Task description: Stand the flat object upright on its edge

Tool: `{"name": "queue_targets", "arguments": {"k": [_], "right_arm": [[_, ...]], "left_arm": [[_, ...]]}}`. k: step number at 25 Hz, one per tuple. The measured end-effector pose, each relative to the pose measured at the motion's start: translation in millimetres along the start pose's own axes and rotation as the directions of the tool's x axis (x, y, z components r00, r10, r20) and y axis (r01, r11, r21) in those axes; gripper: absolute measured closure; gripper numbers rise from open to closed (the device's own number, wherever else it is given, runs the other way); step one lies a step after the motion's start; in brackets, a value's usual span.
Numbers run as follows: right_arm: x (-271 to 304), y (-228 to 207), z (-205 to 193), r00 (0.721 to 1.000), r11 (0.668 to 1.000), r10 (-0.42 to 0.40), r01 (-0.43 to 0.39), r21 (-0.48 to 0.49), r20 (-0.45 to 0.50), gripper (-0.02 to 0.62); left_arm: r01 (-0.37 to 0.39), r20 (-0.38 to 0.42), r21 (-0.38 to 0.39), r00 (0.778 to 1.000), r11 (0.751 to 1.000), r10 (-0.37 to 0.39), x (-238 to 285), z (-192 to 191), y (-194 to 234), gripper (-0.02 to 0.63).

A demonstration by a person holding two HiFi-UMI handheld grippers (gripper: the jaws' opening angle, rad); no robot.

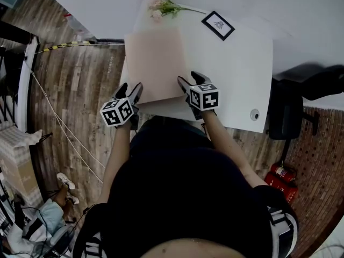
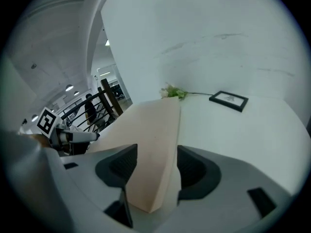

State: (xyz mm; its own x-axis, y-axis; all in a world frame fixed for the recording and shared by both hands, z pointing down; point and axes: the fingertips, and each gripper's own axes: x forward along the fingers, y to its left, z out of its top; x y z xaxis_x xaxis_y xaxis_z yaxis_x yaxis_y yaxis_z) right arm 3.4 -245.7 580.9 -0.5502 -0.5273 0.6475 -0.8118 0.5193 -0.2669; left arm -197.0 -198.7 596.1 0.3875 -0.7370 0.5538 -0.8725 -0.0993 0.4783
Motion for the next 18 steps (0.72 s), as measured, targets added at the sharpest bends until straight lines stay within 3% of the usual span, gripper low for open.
{"name": "queue_targets", "arguments": {"k": [7,18], "right_arm": [[11.6,-5.4,-8.6,0.994,0.981,0.102,-0.096,0.168,-0.030,0.329],[32.2,-9.7,-14.7,0.973,0.963,0.198,-0.169,0.210,-0.123,0.318]], "left_arm": [[0.041,-0.051,-0.083,0.998,0.996,-0.045,11.0,-1.9,5.6,0.284],[0.092,-0.141,-0.172,0.983,0.981,-0.117,30.4,-2.2,8.2,0.275]]}}
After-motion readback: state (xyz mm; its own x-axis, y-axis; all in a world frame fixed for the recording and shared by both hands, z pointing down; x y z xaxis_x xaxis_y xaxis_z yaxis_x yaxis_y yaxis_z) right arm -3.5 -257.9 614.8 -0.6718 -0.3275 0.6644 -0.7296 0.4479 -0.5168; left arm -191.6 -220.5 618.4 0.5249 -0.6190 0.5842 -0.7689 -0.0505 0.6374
